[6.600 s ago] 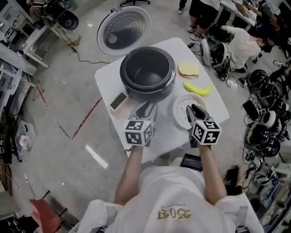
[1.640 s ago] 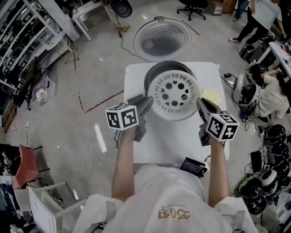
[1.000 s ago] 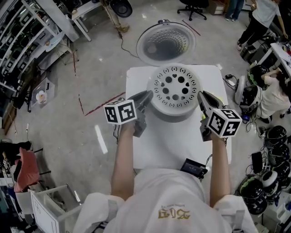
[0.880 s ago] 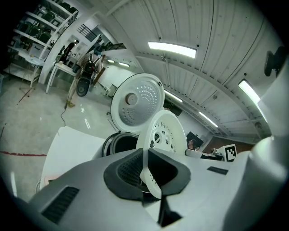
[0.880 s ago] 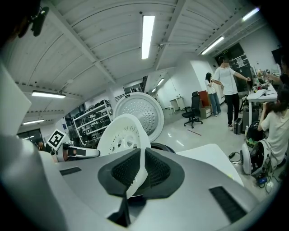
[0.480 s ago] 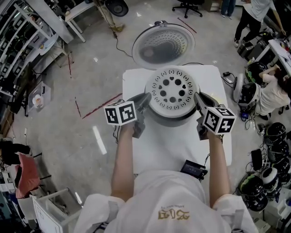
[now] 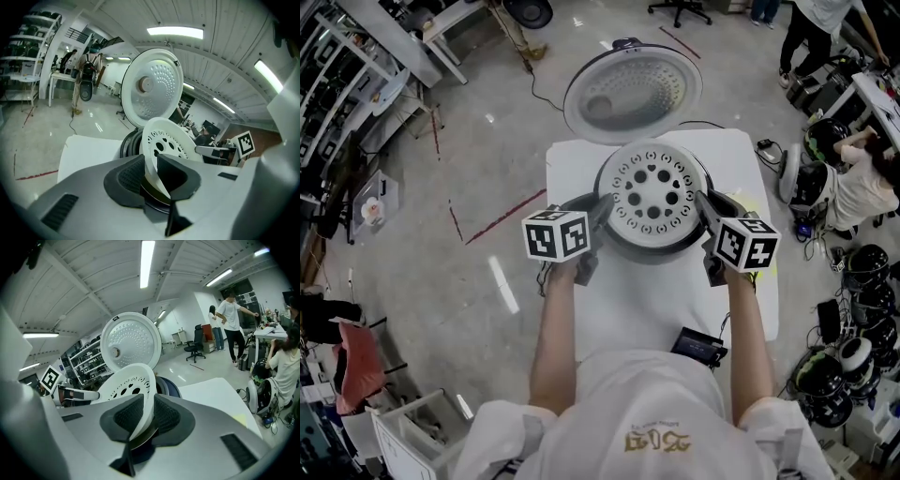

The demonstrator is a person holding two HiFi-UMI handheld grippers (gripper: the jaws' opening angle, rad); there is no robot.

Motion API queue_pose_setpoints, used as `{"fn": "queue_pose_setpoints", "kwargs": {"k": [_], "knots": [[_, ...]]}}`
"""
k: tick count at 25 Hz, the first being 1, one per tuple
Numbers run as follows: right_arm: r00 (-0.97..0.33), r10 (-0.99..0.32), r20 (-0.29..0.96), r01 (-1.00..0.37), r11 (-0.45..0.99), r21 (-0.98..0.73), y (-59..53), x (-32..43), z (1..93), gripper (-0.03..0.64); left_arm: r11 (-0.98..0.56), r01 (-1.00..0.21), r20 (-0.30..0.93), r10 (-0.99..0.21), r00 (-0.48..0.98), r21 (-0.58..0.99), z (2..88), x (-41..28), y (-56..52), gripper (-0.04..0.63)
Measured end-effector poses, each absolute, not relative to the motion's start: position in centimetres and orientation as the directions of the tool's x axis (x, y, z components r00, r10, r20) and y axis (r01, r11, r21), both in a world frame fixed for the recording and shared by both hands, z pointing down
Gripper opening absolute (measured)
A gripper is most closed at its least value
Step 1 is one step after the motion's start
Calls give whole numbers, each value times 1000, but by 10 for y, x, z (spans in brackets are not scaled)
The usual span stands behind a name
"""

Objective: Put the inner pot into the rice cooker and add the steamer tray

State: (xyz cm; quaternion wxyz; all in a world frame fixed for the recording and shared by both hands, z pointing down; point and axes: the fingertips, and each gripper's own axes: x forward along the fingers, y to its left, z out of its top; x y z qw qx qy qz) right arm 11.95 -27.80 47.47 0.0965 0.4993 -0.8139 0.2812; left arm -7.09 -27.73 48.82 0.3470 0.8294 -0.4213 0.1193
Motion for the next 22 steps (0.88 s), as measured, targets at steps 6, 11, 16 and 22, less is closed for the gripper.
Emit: {"fn": "queue_pose_setpoints", "kwargs": {"k": [6, 11, 16, 22], "knots": [[-447, -763, 467, -891, 332, -310, -281, 120, 486, 80, -439, -812, 540, -607, 583, 384, 497, -68, -275, 131], [-401, -780, 480, -916, 339, -214, -294, 121, 492, 87, -458, -819, 538, -618, 573, 346, 499, -66, -284, 146], [-363, -799, 478, -930, 346, -129, -296, 123, 491, 92, -481, -830, 540, -635, 552, 282, 498, -58, -283, 200], [-348, -806, 478, -931, 358, -76, -299, 118, 489, 101, -487, -844, 533, -665, 524, 222, 497, -53, -284, 304]]}}
